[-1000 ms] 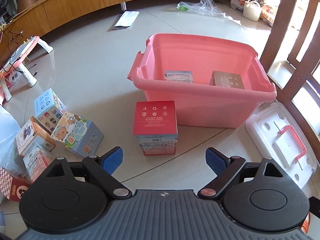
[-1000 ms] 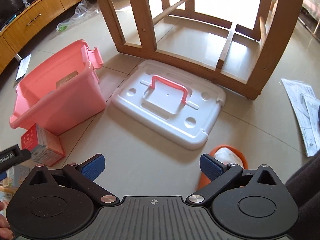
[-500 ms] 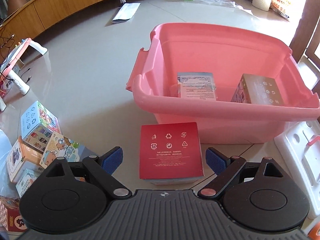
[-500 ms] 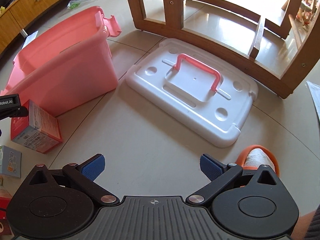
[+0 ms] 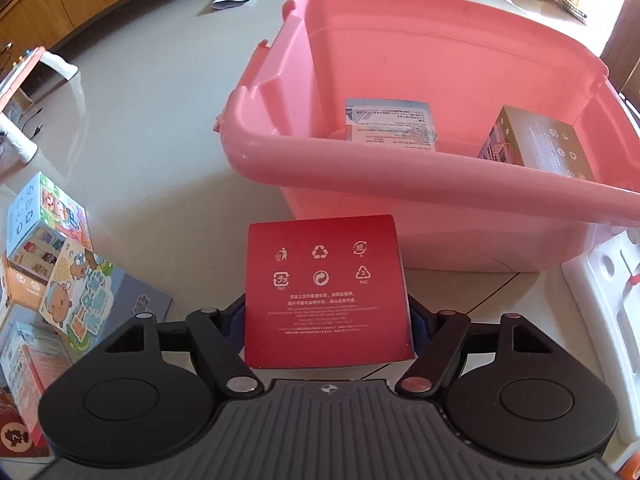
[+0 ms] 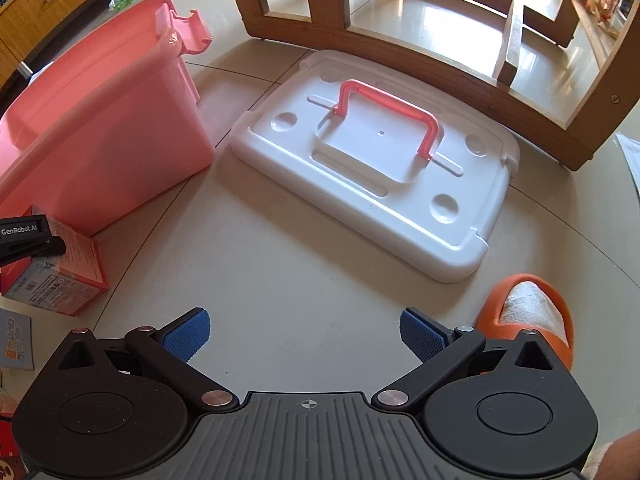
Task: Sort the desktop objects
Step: 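Move the left tool to the red box and close it, then lift the red box with the left tool over the pink bin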
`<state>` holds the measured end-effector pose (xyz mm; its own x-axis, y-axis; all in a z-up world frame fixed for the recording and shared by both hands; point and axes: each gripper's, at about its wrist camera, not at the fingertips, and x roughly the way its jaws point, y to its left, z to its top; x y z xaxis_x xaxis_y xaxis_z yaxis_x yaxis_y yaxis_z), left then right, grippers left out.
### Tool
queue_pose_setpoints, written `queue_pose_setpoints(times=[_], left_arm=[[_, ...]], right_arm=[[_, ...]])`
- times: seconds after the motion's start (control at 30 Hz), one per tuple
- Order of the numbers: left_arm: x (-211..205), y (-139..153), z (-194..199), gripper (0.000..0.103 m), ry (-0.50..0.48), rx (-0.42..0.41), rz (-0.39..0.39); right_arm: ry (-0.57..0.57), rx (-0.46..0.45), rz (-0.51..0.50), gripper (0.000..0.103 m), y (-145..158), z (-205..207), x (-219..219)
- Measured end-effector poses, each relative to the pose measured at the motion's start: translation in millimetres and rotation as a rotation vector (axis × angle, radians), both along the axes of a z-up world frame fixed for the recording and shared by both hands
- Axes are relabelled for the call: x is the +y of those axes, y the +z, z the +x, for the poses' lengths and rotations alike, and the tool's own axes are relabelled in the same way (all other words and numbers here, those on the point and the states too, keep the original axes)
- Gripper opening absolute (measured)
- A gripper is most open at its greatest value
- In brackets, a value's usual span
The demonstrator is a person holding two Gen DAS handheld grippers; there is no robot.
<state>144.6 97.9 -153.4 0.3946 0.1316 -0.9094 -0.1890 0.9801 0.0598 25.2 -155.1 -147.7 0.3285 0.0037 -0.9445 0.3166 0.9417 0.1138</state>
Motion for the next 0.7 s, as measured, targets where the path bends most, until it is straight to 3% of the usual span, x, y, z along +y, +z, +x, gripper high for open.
queue_pose_setpoints(times=[0.33, 0.7], left_arm=[[-16.5, 18.7, -40.8, 0.074, -0.036, 0.039, -0.012], [-37.1, 99.4, -67.3, 0.074, -0.083, -0.083, -0.033]], right_arm=[[-0.025, 0.021, -0.004, 0.101, 4.3, -1.3, -8.0], [0.046, 0.053, 0.009, 0.101, 15.6, -12.4, -2.9]])
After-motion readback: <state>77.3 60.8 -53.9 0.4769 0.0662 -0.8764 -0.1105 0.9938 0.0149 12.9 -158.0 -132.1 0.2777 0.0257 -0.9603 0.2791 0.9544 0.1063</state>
